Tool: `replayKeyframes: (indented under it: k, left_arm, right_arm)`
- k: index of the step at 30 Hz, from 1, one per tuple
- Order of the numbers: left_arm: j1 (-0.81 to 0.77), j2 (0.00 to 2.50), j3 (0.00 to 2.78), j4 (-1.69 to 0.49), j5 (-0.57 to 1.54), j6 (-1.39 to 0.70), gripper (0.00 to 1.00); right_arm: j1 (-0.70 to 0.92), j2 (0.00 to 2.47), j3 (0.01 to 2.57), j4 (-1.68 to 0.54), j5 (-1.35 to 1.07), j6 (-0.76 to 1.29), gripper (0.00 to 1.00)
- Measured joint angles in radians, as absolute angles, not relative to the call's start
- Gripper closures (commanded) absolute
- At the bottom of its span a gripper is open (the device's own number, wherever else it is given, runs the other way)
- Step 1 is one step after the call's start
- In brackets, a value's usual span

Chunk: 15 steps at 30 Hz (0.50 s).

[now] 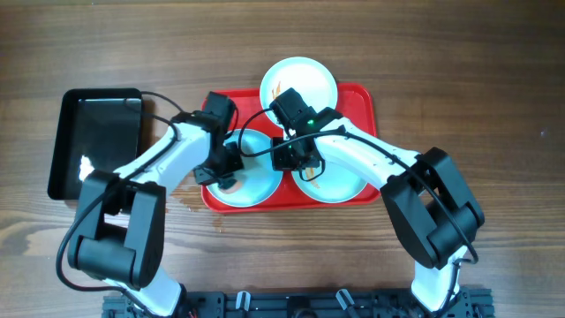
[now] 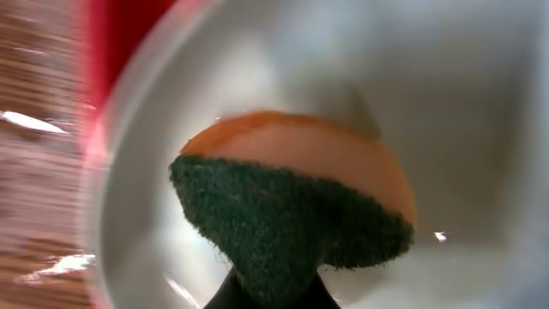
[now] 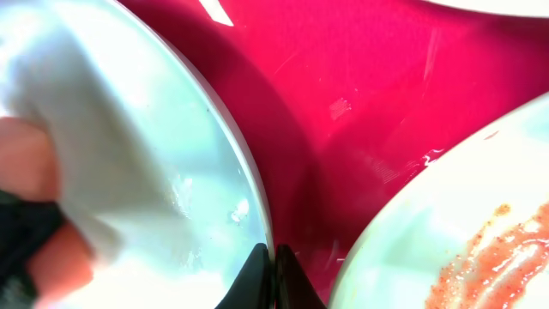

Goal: Clean dirty plates on tray and stack at the side
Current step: 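Scrub the plate again with the sponge in the left gripper, then lift the cleaned plate off the tray with the right gripper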

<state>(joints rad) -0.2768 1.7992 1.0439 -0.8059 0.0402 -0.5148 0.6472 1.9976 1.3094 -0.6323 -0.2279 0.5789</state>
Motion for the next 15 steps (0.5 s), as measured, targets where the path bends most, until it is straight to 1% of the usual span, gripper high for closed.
replayKeyframes:
  k: [7, 15]
  left_arm:
    - [-0.264, 1.799, 1.048, -0.796, -0.007, -0.515, 0.96]
    - [-0.258, 1.801, 1.131, -0.769, -0.147, -0.514, 0.96]
  right_arm:
    - [0.648, 1.998, 1.309, -0.626, -0.228, 0.579, 0.96]
    - [0.647, 1.998, 1.309, -0.600, -0.227, 0.571, 0.96]
